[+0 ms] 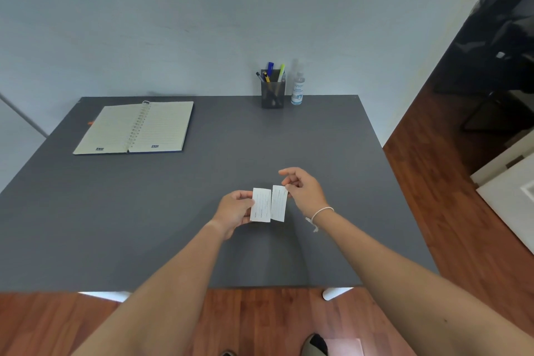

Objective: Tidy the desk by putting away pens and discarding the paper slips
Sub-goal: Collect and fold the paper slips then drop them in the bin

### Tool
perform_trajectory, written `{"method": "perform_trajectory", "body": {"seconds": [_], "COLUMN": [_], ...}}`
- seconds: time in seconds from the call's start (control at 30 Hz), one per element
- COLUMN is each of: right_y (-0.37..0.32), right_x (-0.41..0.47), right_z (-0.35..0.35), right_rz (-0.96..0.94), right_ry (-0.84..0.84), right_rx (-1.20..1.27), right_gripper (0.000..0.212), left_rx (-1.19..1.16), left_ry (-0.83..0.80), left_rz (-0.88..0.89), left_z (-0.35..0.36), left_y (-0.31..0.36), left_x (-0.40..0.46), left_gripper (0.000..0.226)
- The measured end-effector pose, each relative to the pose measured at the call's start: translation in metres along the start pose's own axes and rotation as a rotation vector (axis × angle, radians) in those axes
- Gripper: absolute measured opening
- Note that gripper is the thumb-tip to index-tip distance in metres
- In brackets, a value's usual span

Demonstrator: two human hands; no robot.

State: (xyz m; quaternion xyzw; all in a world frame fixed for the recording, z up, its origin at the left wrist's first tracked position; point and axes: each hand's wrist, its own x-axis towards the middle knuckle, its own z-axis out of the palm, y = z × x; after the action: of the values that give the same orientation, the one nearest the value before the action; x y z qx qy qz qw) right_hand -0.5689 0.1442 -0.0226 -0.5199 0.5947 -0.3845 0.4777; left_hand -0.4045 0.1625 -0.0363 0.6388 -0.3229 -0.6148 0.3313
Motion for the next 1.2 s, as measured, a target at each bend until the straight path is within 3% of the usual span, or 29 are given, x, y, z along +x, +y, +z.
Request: {"method": "perform_trajectory", "body": {"seconds": [0.33, 0.63, 1.2], "right_y": [0.001, 0.003, 0.001], "right_x": [0.001, -0.003, -0.009], "right_z": [0.001, 0.004, 0.011], "right_rz": [0.019, -0.043, -0.110], "right_ry": [-0.019, -0.028, -0.056], "right_rx": [0.006, -0.160, -0.324], "right_gripper": [0.047, 0.034, 0.033], "left_rx": [-0.013, -0.011, -0.018], "left_ry": [-0.024, -0.140, -0.173], "left_rz": [-0.008, -0.037, -0.016], "left_z": [-0.002, 0.001, 0.001], "left_y": [0.001, 0.003, 0.003], "left_x": [-0.002, -0.005, -0.010], "left_gripper": [0.021, 0.024, 0.017]}}
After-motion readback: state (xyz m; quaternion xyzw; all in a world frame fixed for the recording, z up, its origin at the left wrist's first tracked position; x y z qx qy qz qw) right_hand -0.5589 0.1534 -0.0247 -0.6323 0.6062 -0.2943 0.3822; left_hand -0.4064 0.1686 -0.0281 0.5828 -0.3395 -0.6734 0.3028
